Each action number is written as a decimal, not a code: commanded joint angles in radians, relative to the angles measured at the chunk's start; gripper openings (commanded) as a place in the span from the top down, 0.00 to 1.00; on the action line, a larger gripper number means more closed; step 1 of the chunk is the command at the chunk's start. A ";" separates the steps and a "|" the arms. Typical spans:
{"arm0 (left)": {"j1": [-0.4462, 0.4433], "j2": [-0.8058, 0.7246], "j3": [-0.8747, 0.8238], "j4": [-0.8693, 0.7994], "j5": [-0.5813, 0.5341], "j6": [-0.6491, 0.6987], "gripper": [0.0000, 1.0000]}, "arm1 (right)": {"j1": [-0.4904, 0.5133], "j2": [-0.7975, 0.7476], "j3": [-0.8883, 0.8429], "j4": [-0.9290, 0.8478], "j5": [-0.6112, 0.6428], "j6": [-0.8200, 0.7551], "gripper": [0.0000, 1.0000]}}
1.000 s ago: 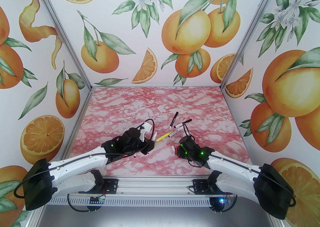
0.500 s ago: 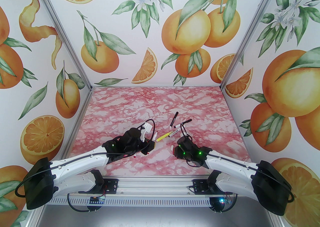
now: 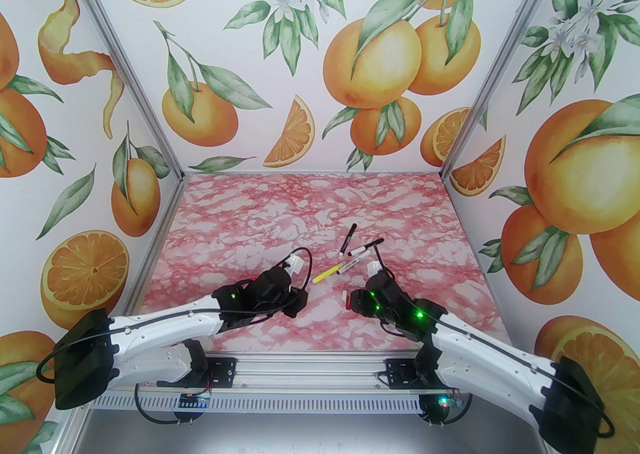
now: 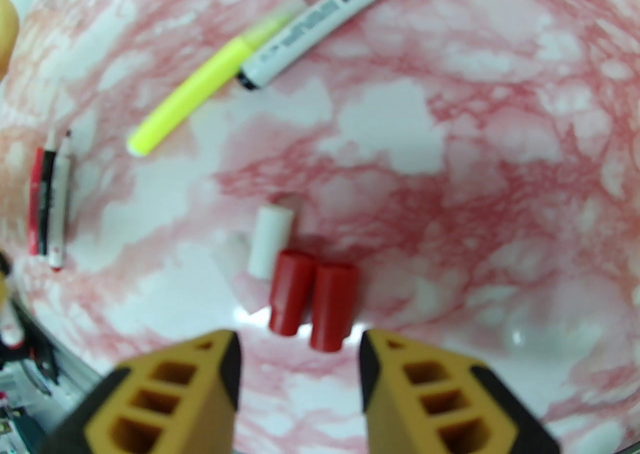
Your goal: Open the pen caps
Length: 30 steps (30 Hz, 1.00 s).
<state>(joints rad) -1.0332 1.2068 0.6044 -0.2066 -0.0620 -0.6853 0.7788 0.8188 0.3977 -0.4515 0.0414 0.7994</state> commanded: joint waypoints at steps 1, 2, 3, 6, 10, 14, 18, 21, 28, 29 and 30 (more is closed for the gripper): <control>-0.007 0.036 -0.014 -0.040 -0.090 -0.079 1.00 | 0.008 -0.069 0.027 -0.027 -0.110 -0.092 0.40; -0.007 0.056 -0.013 -0.043 -0.098 -0.087 1.00 | 0.008 -0.090 0.030 -0.027 -0.140 -0.106 0.35; -0.007 0.073 -0.010 -0.046 -0.104 -0.094 1.00 | 0.009 -0.105 0.035 -0.031 -0.158 -0.115 0.31; -0.003 0.131 -0.003 -0.051 -0.110 -0.105 1.00 | 0.009 -0.136 0.058 -0.062 -0.196 -0.140 0.17; 0.010 0.189 0.019 -0.072 -0.126 -0.098 1.00 | 0.008 -0.150 0.073 -0.099 -0.210 -0.163 0.05; 0.016 0.238 0.066 -0.140 -0.176 -0.076 0.98 | 0.008 -0.156 0.059 -0.098 -0.212 -0.170 0.05; 0.031 0.257 0.083 -0.156 -0.196 -0.065 0.93 | 0.008 -0.165 0.044 -0.083 -0.215 -0.163 0.04; 0.060 0.274 0.085 -0.158 -0.185 -0.062 0.91 | 0.009 -0.174 0.038 -0.077 -0.215 -0.154 0.04; 0.102 0.295 0.100 -0.159 -0.177 -0.027 0.82 | 0.009 -0.194 0.045 -0.094 -0.197 -0.147 0.04; 0.104 0.296 0.103 -0.158 -0.177 -0.024 0.82 | 0.008 -0.195 0.046 -0.095 -0.196 -0.145 0.05; 0.107 0.299 0.104 -0.158 -0.176 -0.021 0.81 | 0.009 -0.196 0.046 -0.096 -0.195 -0.145 0.05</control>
<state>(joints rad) -0.9356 1.4929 0.6777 -0.3481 -0.2283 -0.7292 0.7788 0.6346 0.4450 -0.5285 -0.1581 0.6529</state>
